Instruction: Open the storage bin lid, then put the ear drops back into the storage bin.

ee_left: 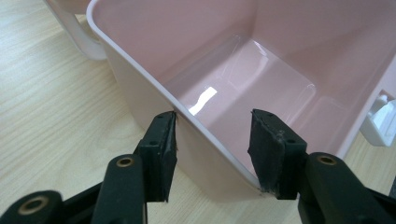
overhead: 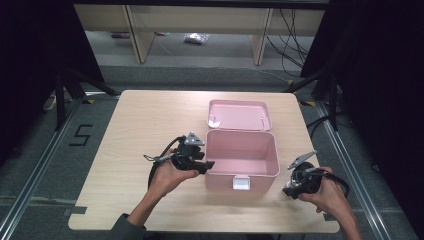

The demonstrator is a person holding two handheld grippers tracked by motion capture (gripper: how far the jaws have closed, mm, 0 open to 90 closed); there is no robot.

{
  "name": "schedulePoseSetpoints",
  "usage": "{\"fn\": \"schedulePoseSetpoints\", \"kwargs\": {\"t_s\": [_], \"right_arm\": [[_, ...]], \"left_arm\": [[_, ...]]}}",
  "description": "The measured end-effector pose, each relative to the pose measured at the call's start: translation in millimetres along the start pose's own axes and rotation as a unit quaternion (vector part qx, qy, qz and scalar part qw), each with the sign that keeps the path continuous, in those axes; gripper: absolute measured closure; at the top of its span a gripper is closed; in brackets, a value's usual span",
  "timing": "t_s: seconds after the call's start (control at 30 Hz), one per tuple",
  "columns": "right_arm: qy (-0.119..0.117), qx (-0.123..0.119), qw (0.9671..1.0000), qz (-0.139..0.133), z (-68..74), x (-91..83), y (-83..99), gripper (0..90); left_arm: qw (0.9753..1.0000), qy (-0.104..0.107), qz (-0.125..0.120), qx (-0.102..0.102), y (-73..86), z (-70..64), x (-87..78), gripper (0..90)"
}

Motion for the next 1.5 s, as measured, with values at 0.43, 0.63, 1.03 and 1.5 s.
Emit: {"fn": "schedulePoseSetpoints", "kwargs": {"t_s": [0.43,0.63,1.03,1.5], "right_arm": [[0.001,-0.016,0.9999,0.001,-3.3,7.8,-0.7,44.6],[-0.003,-0.006,0.9999,0.012,-1.3,6.9,-0.3,45.8],[-0.007,-0.012,0.9997,0.02,-2.6,10.0,-2.2,48.1],[-0.003,-0.024,0.9996,0.017,-6.1,14.8,-4.3,53.2]], "left_arm": [[1.0,0.0,-0.002,0.001,0.3,-0.1,0.3,50.9],[1.0,0.001,-0.002,0.002,0.1,0.0,0.4,50.8],[1.0,-0.001,-0.003,0.001,0.0,-0.1,0.9,50.7],[1.0,-0.002,-0.003,0.001,0.0,-0.2,0.9,50.8]]}}
Point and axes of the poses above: each handheld gripper's, and its own axes: x roughly forward along the jaws, y roughly out of its underside, z roughly to its left, the point moved 4 cm from there along x, roughly forward along the jaws, and after that the axes turned 9 degrees about y, right-handed, at the moved point
